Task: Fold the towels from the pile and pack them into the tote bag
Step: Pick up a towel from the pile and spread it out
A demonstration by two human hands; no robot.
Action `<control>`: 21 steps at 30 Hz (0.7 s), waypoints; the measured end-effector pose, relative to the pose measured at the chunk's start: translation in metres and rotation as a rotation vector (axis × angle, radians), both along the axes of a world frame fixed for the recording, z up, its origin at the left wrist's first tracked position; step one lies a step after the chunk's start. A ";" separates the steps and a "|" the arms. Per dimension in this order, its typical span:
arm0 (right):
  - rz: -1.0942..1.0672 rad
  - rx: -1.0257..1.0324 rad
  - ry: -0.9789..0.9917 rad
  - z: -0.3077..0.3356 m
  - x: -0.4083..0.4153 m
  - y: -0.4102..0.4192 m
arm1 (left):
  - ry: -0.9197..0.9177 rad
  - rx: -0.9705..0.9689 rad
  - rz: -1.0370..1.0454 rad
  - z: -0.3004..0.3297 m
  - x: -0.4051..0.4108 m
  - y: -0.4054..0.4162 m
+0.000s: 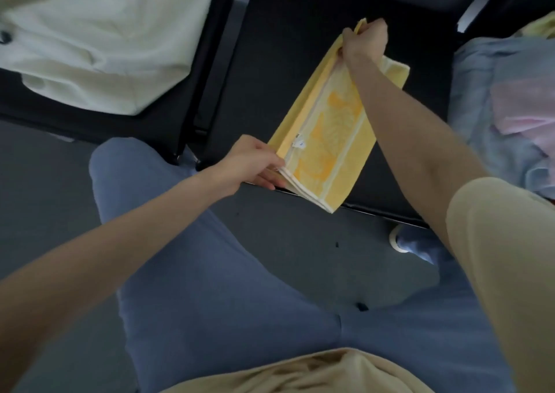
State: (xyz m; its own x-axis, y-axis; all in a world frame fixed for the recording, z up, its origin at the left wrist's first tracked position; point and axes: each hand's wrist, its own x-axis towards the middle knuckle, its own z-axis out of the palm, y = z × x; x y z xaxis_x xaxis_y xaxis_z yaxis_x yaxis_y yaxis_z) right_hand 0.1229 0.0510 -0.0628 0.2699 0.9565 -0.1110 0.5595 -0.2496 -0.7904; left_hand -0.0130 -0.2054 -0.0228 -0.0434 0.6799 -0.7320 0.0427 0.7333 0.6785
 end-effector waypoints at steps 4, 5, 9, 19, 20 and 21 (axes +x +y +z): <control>-0.004 -0.075 -0.024 -0.013 -0.010 0.002 | 0.160 0.002 -0.012 -0.022 -0.010 0.002; -0.001 -0.086 -0.003 -0.016 -0.010 0.004 | 0.185 0.000 -0.024 -0.025 -0.011 0.002; 0.030 -0.087 0.042 -0.009 -0.001 -0.017 | 0.431 0.083 -0.165 -0.032 -0.014 -0.005; 0.037 -0.041 -0.267 -0.016 0.082 -0.207 | 0.730 0.175 -0.199 -0.029 0.003 0.001; 0.031 -0.107 -0.308 -0.019 0.086 -0.220 | 0.722 0.171 -0.203 -0.030 0.005 0.001; 0.045 -0.194 -0.336 -0.020 0.088 -0.230 | 0.714 0.167 -0.205 -0.030 0.008 0.001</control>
State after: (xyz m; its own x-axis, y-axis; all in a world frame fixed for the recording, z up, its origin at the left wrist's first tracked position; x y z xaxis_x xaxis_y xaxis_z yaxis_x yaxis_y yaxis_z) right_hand 0.2109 -0.1794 -0.0826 0.2806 0.9381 -0.2032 0.7931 -0.3458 -0.5015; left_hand -0.0050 -0.2043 -0.0528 -0.3287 0.8247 -0.4602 0.6373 0.5533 0.5364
